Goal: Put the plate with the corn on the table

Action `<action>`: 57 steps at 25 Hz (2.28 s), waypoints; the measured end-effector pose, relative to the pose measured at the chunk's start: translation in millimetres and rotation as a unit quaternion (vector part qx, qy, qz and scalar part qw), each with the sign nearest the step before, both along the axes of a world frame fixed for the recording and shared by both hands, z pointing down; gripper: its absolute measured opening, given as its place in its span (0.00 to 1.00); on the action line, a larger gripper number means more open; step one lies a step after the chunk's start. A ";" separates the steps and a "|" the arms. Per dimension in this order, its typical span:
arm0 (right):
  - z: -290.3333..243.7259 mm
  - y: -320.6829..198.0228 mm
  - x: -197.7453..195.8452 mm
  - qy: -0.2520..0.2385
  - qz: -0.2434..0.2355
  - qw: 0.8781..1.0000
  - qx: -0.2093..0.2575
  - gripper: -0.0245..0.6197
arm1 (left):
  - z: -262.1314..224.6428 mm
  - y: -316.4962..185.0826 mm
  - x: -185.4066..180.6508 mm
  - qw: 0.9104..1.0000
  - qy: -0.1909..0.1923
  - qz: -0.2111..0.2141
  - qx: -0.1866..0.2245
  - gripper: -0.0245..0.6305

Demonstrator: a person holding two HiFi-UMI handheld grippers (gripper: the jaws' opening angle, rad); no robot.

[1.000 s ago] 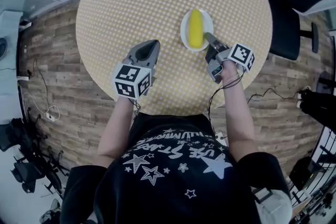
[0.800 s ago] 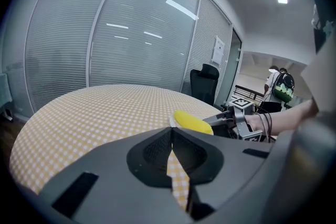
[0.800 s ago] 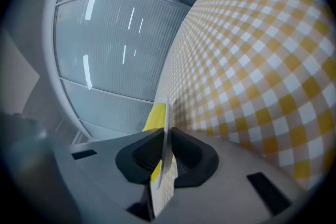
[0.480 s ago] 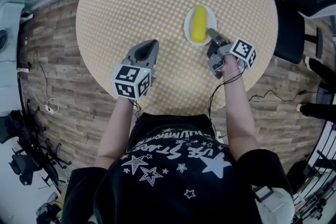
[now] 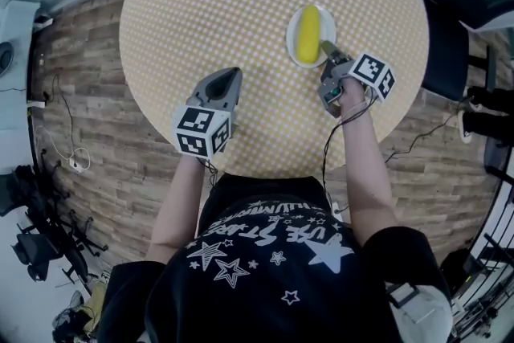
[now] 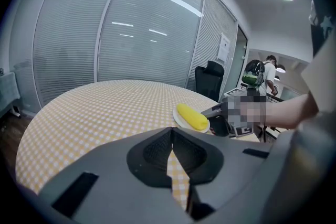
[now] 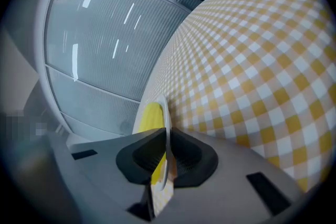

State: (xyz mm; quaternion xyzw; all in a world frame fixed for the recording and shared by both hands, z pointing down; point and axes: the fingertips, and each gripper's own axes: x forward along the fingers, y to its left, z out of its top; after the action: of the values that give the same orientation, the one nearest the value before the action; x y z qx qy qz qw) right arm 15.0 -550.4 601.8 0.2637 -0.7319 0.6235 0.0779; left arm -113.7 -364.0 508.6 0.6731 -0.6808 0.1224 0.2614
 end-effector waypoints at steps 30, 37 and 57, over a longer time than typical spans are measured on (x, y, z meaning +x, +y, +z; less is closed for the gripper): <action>-40.6 32.8 15.5 0.006 0.055 0.993 0.100 0.19 | -8.2 24.4 -0.7 0.997 0.007 0.070 0.023 0.05; -117.3 78.8 -2.0 -0.011 0.019 0.971 0.239 0.17 | -36.5 47.0 -6.2 0.993 0.008 0.102 0.057 0.05; -175.5 308.9 -13.8 0.024 0.061 0.927 0.369 0.10 | -67.9 210.9 -22.5 0.970 0.045 0.213 0.109 0.05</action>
State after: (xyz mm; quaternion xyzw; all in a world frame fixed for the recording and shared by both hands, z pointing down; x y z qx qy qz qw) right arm 1.2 -241.4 426.3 0.3329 -0.8909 0.3058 -0.0451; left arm -136.2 -153.0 440.8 0.8318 -0.5185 0.0698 0.1853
